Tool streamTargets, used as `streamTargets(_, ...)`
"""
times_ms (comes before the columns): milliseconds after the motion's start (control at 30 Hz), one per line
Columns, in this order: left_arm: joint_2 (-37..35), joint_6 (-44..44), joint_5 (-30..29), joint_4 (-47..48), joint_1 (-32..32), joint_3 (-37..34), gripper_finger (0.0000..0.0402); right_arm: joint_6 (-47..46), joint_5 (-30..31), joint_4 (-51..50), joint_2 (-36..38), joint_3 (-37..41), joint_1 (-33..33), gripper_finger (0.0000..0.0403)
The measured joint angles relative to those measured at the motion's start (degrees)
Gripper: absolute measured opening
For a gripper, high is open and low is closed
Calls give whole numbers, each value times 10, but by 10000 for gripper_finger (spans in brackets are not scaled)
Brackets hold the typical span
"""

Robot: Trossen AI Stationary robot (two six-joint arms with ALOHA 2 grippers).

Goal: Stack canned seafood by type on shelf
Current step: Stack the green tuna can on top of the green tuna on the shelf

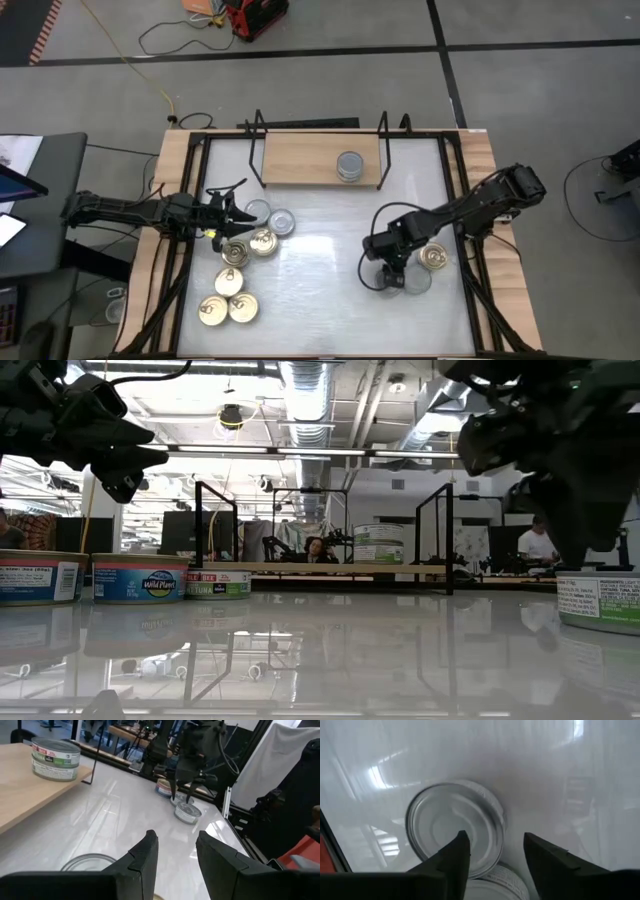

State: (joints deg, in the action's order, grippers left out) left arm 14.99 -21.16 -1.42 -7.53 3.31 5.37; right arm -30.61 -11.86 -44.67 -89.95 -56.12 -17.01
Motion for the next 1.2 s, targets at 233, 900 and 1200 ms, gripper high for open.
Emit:
streamTargets(233,0,3,4,11,0,0,126,0,0,3,-3,0,11,138)
streamTargets(900,0,8,-4,8,0,0,126,-60,50,-4,-3,73,36,64)
streamTargets(1200,0,7,-5,7,0,-1,126,-60,90,-70,16,81,80,34)
